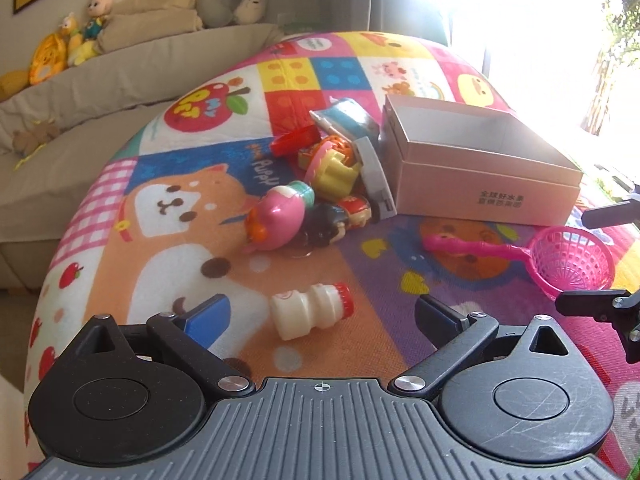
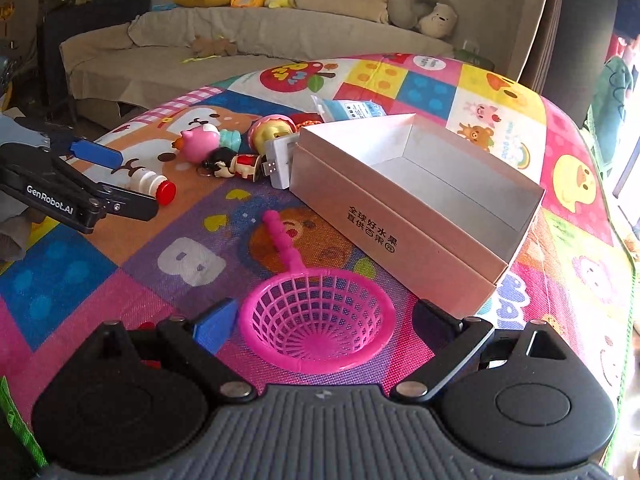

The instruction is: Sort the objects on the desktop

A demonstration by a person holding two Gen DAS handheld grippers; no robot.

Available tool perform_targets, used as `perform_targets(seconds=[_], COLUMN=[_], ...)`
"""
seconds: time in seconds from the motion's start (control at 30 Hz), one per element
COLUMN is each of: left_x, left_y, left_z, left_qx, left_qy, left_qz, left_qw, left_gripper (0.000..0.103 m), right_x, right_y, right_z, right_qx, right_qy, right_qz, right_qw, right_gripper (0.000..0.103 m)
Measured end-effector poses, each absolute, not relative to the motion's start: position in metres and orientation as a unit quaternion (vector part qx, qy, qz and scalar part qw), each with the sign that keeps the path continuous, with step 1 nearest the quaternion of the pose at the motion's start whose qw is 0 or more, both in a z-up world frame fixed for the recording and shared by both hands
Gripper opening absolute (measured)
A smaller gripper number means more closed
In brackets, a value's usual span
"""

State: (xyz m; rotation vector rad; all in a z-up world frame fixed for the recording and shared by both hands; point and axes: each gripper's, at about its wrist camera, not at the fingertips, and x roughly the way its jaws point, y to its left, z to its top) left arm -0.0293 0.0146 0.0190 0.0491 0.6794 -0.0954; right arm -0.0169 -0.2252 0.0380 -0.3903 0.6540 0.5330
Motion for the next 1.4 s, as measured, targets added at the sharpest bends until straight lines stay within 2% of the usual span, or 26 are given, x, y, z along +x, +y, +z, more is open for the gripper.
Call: perform_targets(seconds=[0.03,0.1,0.17,0.23,0.3,0.37,0.63,0.8,0.97,1.07,1.17,1.2,1.27,1.3,1.33,1.4], left_x=[-0.026,-0.019,-0.016,-0.017,-0.019,-0.023,-0.054,-0.057,-0.01,0.037,0.08,0.091,0.098,0.096,0.092,0.08], left_y=[0.013,0.012,0.012,0.013,0.014,0.016,0.006,-0.005,-0.034,-0.063,-0.089,-0.094,-0.093,-0.087,-0.079,-0.061], left_z=[0.018,0.016,0.013,0.012,0.013,0.015,0.035,0.085,0.124,0.124,0.108,0.1,0.089,0.084,0.079,0.071], left_qx=[0.026,0.024,0.023,0.026,0.027,0.025,0.033,0.039,0.038,0.035,0.028,0.033,0.038,0.033,0.027,0.025], left_qy=[0.337,0.348,0.352,0.352,0.349,0.347,0.321,0.245,0.17,0.166,0.194,0.208,0.222,0.223,0.223,0.227], left_qz=[-0.042,-0.034,-0.03,-0.033,-0.036,-0.043,-0.092,-0.13,-0.159,-0.17,-0.184,-0.184,-0.175,-0.172,-0.168,-0.159], left_qw=[0.94,0.937,0.935,0.935,0.936,0.937,0.942,0.96,0.972,0.971,0.963,0.96,0.958,0.959,0.96,0.96], left_gripper=[0.082,0.069,0.066,0.056,0.051,0.051,0.051,0.051,0.051,0.051,0.052,0.056,0.07,0.081,0.087,0.089], right_x=[-0.017,-0.015,-0.011,-0.005,0.001,0.005,-0.03,-0.061,-0.035,-0.005,0.032,0.045,0.067,0.078,0.086,0.1], right_y=[-0.224,-0.221,-0.218,-0.214,-0.211,-0.208,-0.209,-0.225,-0.268,-0.285,-0.289,-0.287,-0.284,-0.284,-0.284,-0.284], right_z=[0.038,0.038,0.037,0.035,0.032,0.031,0.055,0.107,0.174,0.183,0.174,0.169,0.159,0.151,0.144,0.13], right_qx=[-0.194,-0.206,-0.217,-0.223,-0.227,-0.223,-0.218,-0.217,-0.106,-0.03,0.023,0.032,0.048,0.058,0.068,0.08], right_qy=[0.313,0.311,0.314,0.326,0.34,0.358,0.351,0.288,0.217,0.213,0.225,0.232,0.248,0.259,0.268,0.284], right_qz=[0.258,0.264,0.271,0.281,0.284,0.288,0.302,0.274,0.173,0.141,0.13,0.123,0.113,0.107,0.102,0.096], right_qw=[0.893,0.889,0.884,0.875,0.867,0.86,0.859,0.892,0.955,0.966,0.965,0.964,0.961,0.958,0.956,0.951], right_gripper=[0.095,0.095,0.095,0.095,0.094,0.084,0.084,0.083,0.084,0.084,0.084,0.084,0.084,0.084,0.084,0.084])
